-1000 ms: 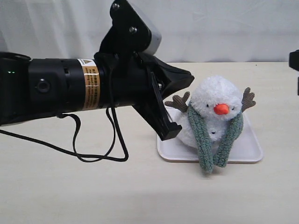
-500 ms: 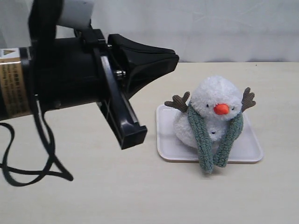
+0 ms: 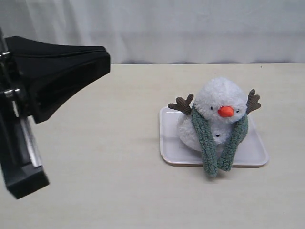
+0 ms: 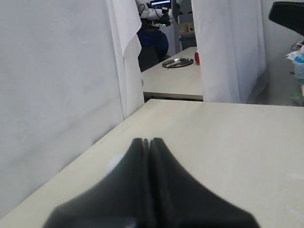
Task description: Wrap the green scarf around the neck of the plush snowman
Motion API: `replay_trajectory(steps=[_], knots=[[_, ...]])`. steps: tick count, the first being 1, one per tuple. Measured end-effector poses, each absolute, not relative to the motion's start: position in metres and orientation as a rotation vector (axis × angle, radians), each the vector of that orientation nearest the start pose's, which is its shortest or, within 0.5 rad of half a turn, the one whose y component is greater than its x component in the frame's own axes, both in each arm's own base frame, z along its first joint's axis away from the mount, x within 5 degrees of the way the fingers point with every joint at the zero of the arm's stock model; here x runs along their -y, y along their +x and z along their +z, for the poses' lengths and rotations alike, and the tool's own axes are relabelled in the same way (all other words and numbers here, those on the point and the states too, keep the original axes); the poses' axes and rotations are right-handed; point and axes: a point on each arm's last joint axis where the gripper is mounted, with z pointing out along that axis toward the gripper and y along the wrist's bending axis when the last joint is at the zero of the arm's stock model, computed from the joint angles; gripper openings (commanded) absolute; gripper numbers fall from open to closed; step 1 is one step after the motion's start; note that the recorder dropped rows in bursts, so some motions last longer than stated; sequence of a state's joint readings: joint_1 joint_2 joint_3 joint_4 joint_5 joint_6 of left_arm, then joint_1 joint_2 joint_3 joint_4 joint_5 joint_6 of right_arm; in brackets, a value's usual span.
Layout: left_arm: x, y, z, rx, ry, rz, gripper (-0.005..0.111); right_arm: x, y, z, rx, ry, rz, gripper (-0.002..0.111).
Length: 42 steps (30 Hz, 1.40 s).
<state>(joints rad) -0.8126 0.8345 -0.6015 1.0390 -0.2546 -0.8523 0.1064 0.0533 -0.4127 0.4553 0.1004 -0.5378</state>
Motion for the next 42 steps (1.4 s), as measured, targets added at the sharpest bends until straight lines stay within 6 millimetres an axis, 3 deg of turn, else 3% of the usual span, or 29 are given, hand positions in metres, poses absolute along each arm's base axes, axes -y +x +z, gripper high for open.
replay_trajectory(steps=[11, 21, 42], knots=[[0.103, 0.076, 0.349, -1.248, 0.816, -0.654, 0.000, -0.005, 0.015, 0.331, -1.160, -0.136, 0.042, 0.004], [0.081, 0.058, 0.350, -1.194, 0.743, -0.679, 0.000, -0.004, 0.015, 0.331, -1.152, -0.132, 0.039, 0.004], [0.080, 0.057, 0.350, -1.189, 0.741, -0.679, 0.000, -0.004, 0.015, 0.332, -1.150, -0.131, 0.039, 0.004]])
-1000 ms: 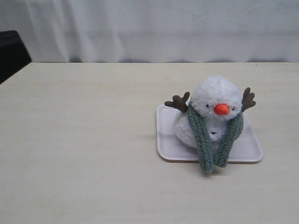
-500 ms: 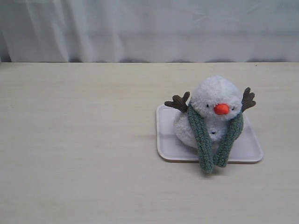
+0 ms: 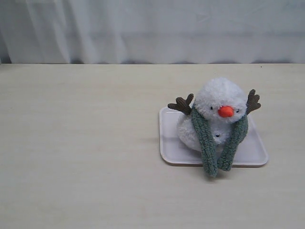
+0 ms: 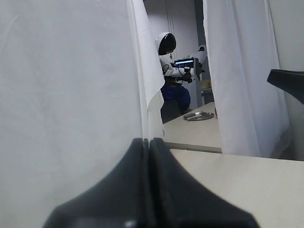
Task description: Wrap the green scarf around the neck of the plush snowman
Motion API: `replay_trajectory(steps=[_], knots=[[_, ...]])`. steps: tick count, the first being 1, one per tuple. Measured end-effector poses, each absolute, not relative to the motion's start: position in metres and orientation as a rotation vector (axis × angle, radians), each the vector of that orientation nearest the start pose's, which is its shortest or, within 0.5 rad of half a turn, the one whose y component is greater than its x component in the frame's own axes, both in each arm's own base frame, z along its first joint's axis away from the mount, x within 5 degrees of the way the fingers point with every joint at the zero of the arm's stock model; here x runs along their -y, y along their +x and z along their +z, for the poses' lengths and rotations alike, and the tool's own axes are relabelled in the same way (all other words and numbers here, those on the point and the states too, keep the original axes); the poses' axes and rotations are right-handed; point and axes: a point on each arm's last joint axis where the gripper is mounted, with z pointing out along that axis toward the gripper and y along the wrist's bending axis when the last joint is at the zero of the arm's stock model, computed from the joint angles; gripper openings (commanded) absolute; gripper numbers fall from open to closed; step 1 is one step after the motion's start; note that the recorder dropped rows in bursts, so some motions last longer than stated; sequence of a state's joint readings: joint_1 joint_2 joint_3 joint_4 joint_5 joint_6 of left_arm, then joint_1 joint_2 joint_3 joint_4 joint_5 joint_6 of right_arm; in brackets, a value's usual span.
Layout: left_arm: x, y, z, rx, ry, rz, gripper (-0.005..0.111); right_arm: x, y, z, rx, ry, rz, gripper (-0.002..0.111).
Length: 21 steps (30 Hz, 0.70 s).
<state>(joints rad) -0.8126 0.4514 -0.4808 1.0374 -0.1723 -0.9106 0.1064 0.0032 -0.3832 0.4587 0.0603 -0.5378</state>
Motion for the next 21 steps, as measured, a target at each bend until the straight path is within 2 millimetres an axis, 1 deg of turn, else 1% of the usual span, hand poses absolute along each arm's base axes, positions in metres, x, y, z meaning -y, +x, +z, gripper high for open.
replay_trajectory(steps=[7, 12, 16, 19, 21], knots=[[0.079, 0.058, 0.351, -1.200, 0.712, -0.705, 0.000, -0.004, 0.015, 0.332, -1.151, -0.130, 0.041, 0.004], [0.077, 0.060, 0.353, -1.138, 0.753, -0.575, 0.000, -0.004, 0.015, 0.332, -1.151, -0.129, 0.042, 0.004], [0.074, 0.063, 0.354, -1.175, 0.666, -0.609, 0.000, -0.004, 0.015, 0.332, -1.151, -0.129, 0.042, 0.004], [0.072, 0.066, 0.353, -1.254, 0.548, -0.702, 0.000, -0.004, 0.015, 0.332, -1.151, -0.129, 0.042, 0.004], [0.071, 0.067, 0.352, -1.285, 0.509, -0.733, 0.000, -0.004, 0.015, 0.332, -1.151, -0.129, 0.042, 0.004]])
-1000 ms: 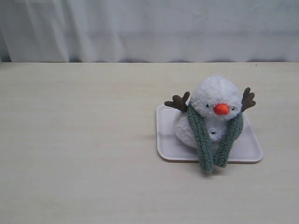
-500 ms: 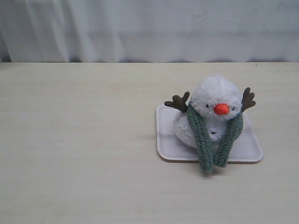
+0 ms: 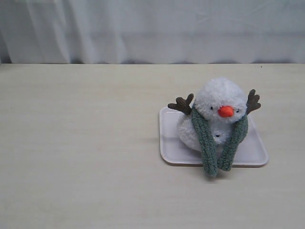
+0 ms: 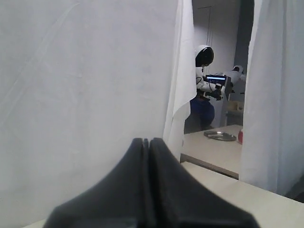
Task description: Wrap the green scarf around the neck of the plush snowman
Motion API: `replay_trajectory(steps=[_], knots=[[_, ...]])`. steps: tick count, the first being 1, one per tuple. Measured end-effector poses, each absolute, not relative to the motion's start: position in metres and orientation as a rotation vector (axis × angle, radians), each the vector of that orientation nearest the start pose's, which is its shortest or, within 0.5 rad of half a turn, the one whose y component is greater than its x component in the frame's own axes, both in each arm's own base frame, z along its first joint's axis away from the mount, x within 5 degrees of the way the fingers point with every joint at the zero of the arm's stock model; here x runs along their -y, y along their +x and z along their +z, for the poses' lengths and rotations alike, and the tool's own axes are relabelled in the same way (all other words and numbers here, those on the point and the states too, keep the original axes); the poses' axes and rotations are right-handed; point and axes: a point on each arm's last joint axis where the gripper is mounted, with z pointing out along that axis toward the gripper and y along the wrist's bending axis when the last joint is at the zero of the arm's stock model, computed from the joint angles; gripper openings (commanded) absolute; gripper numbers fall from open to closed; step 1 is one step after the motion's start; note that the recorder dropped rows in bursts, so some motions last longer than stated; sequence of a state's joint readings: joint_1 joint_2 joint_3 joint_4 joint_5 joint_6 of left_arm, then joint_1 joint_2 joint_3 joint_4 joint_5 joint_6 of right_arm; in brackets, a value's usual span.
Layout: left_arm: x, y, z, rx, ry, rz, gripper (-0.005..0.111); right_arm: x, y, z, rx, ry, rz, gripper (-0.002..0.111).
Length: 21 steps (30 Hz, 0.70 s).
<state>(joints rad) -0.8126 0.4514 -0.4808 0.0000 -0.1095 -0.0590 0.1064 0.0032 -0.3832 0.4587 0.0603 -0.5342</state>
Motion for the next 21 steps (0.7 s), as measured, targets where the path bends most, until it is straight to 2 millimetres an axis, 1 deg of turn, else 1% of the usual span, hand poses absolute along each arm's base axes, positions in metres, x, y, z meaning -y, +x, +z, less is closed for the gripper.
replay_trajectory(steps=[5, 8, 14, 21], knots=[[0.069, 0.066, 0.351, -1.304, 0.513, -0.720, 0.000, -0.004, 0.015, 0.332, -1.151, -0.129, 0.042, 0.004], [0.064, 0.064, 0.349, -1.323, 0.521, -0.692, 0.000, -0.004, 0.015, 0.332, -1.151, -0.129, 0.042, 0.004], [0.047, 0.059, 0.345, -1.376, 0.451, -0.570, 0.000, -0.004, 0.015, 0.332, -1.151, -0.129, 0.042, 0.004], [0.027, 0.049, 0.345, -1.373, 0.332, -0.440, 0.000, -0.004, 0.015, 0.332, -1.151, -0.129, 0.042, 0.004]])
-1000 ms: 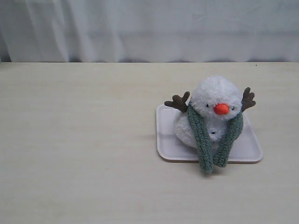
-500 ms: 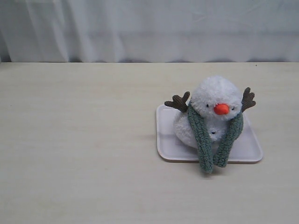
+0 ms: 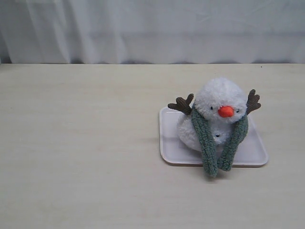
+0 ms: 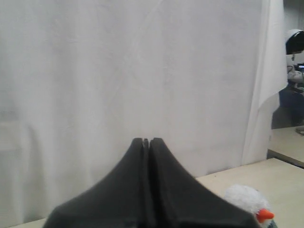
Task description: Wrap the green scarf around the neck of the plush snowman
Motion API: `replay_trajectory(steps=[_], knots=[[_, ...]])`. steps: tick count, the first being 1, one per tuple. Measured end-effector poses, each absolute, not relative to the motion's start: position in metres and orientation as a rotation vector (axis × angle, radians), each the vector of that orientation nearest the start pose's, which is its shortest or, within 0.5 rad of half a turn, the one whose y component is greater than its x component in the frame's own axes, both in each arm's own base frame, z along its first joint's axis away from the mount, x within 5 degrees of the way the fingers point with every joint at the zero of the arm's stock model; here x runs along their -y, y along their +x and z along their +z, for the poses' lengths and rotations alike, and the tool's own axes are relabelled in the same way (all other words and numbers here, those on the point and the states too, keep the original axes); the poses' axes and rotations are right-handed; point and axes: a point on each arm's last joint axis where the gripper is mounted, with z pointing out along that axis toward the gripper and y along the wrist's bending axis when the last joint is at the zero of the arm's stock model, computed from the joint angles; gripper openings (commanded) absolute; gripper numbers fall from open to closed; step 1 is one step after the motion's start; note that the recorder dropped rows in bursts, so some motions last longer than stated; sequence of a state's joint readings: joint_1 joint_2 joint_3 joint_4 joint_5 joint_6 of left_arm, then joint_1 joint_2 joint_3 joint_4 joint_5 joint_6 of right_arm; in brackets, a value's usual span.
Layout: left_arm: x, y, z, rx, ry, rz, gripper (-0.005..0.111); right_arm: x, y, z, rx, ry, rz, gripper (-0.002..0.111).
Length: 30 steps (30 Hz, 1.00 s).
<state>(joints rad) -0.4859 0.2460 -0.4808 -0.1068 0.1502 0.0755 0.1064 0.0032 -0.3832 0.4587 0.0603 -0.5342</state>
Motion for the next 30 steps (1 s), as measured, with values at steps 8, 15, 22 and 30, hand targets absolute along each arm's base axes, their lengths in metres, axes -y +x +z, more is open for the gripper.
replay_trajectory(steps=[8, 15, 22, 30], knots=[[0.014, 0.035, 0.344, -1.357, 0.222, -0.314, 0.000, -0.004, 0.015, 0.332, -1.151, -0.129, 0.042, 0.004], [0.006, 0.025, 0.345, -1.309, 0.164, -0.152, 0.000, -0.004, 0.015, 0.332, -1.151, -0.129, 0.042, 0.004], [0.002, 0.018, 0.346, -1.279, 0.107, -0.014, 0.000, -0.004, 0.015, 0.332, -1.151, -0.129, 0.042, 0.004], [0.001, 0.017, 0.346, -1.274, 0.085, 0.015, 0.000, -0.004, 0.015, 0.332, -1.151, -0.129, 0.042, 0.004]])
